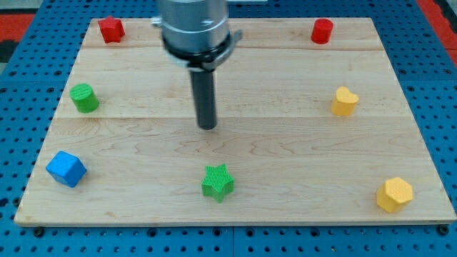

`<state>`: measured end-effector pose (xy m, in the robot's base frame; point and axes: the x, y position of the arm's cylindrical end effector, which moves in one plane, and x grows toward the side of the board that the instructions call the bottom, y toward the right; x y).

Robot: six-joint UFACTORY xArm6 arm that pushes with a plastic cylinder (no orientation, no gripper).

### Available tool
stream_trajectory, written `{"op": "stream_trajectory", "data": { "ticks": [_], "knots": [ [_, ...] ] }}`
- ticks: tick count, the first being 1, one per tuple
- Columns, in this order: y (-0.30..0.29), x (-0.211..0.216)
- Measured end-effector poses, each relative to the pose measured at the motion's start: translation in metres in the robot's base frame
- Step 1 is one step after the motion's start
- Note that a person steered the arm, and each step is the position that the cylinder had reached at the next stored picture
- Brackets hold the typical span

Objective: Point your arm at the blue triangle

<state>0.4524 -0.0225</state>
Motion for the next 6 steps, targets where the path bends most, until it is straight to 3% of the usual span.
{"op": "stream_trajectory", "data": {
  "ticks": [1, 3, 6],
  "knots": [
    [0.029, -0.02],
    [0.03, -0.03],
    [-0.092, -0.096]
  ]
}}
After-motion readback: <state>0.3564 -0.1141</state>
